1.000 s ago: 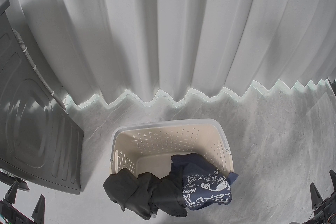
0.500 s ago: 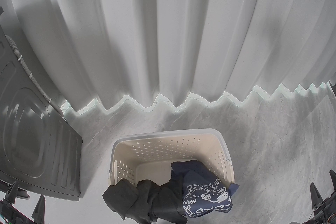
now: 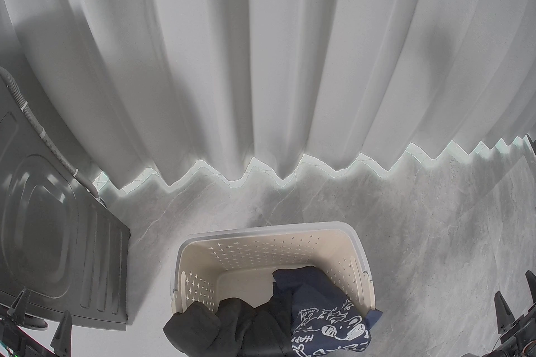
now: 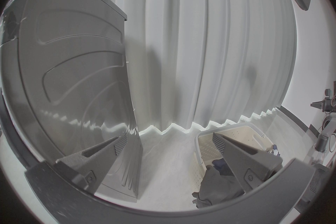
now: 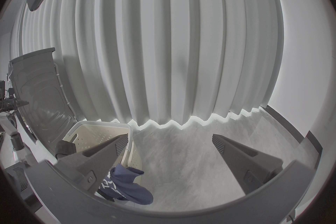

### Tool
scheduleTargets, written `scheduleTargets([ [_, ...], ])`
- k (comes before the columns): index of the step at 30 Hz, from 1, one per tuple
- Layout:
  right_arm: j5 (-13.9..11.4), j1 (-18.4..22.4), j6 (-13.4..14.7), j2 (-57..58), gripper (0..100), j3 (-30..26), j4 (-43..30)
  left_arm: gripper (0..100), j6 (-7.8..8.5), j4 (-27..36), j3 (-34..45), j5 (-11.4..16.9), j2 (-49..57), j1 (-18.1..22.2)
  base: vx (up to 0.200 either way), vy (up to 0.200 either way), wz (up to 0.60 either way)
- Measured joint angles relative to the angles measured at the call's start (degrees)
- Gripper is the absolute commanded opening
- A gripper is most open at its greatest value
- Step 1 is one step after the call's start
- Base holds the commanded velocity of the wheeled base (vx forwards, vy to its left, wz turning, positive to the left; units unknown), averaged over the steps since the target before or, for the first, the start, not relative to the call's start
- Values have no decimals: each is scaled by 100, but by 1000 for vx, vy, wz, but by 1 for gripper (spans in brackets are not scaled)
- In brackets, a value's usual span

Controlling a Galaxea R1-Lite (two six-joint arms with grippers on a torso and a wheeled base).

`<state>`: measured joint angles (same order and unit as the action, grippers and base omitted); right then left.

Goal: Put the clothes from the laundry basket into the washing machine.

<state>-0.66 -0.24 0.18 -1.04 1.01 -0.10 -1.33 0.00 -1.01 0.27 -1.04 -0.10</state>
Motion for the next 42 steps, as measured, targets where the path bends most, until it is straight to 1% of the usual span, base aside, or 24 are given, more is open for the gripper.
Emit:
scheduleTargets([
  [4, 0, 0, -2, 0, 100, 0, 0, 100, 0, 0, 0, 0, 0, 0, 0, 0, 0],
  [13, 0, 0, 0, 0, 100, 0, -1, 100, -6, 2, 0, -2, 0, 0, 200, 0, 0],
  [42, 0, 0, 0, 0, 100, 0, 0, 100, -1, 0, 0, 0, 0, 0, 0, 0, 0],
])
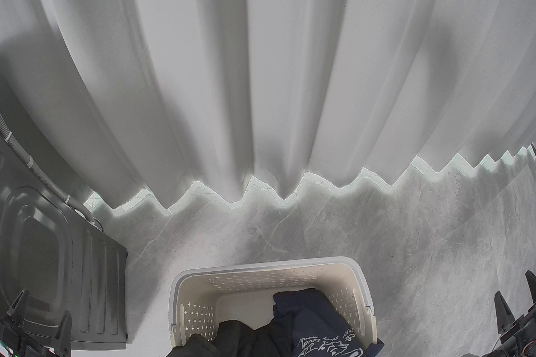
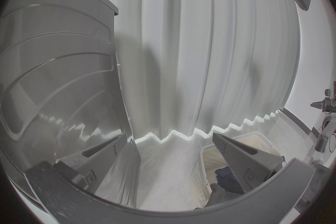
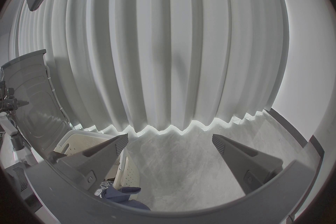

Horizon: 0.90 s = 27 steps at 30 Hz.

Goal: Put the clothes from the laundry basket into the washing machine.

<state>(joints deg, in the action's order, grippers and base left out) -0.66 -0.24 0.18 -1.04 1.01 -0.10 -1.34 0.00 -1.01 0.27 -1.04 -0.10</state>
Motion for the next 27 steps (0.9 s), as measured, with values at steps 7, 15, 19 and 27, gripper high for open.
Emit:
scheduleTargets([
  [7, -2, 0, 0, 0, 100, 0, 0, 100, -2, 0, 0, 0, 0, 0, 0, 0, 0],
  [15, 0, 0, 0, 0, 100, 0, 0, 100, 1, 0, 0, 0, 0, 0, -50, 0, 0],
  [19, -2, 0, 0, 0, 100, 0, 2, 100, 1, 0, 0, 0, 0, 0, -200, 0, 0],
  [27, -2, 0, 0, 0, 100, 0, 0, 100, 1, 0, 0, -2, 0, 0, -200, 0, 0],
])
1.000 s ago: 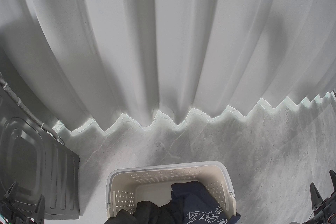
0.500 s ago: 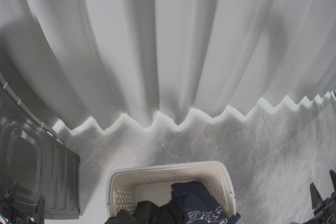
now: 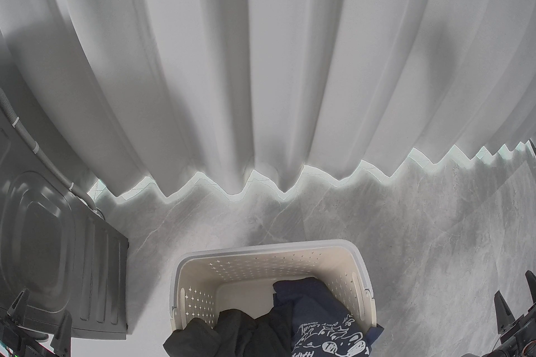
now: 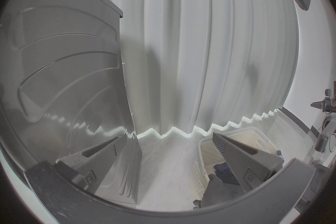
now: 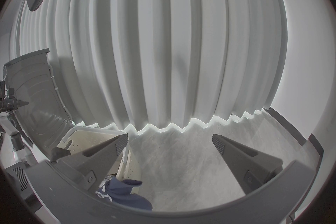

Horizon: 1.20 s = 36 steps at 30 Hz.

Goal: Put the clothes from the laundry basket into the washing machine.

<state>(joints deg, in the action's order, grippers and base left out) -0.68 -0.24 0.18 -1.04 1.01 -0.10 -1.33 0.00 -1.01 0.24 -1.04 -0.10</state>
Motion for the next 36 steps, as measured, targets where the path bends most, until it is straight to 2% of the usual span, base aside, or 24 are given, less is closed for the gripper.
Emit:
scheduleTargets([
  [36, -2, 0, 0, 0, 100, 0, 2, 100, 0, 2, 0, 0, 0, -4, -200, 0, 0],
])
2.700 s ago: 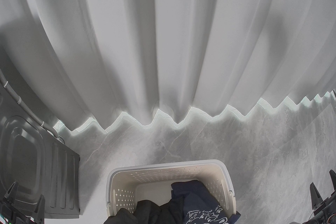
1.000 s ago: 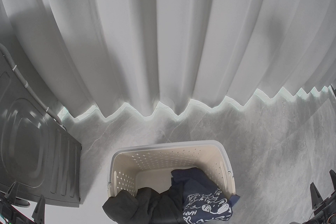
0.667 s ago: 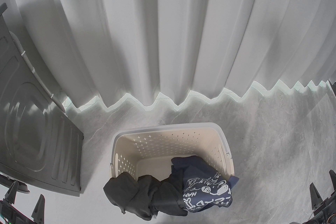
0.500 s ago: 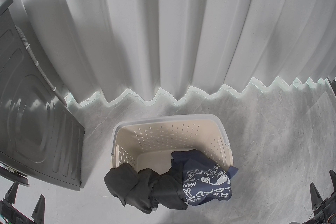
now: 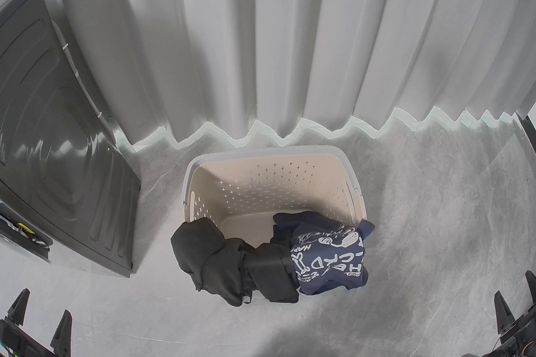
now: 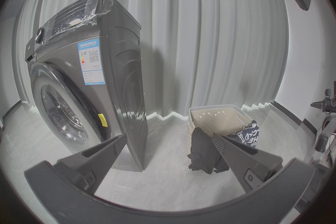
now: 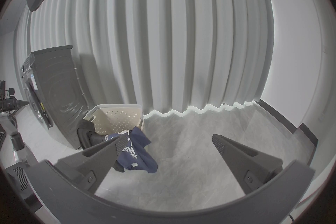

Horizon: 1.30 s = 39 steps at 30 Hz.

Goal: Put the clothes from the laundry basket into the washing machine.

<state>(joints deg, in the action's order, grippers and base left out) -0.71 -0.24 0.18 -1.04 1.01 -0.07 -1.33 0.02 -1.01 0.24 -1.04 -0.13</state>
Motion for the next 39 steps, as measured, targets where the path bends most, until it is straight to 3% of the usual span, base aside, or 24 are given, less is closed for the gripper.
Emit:
scheduleTargets([
  [31, 2, 6, 0, 0, 100, 0, 2, 100, 5, 2, 0, 7, 0, -2, -200, 0, 0],
  [39, 5, 0, 0, 0, 100, 0, -4, 100, 2, -2, 0, 5, 0, 2, 0, 75, 0],
])
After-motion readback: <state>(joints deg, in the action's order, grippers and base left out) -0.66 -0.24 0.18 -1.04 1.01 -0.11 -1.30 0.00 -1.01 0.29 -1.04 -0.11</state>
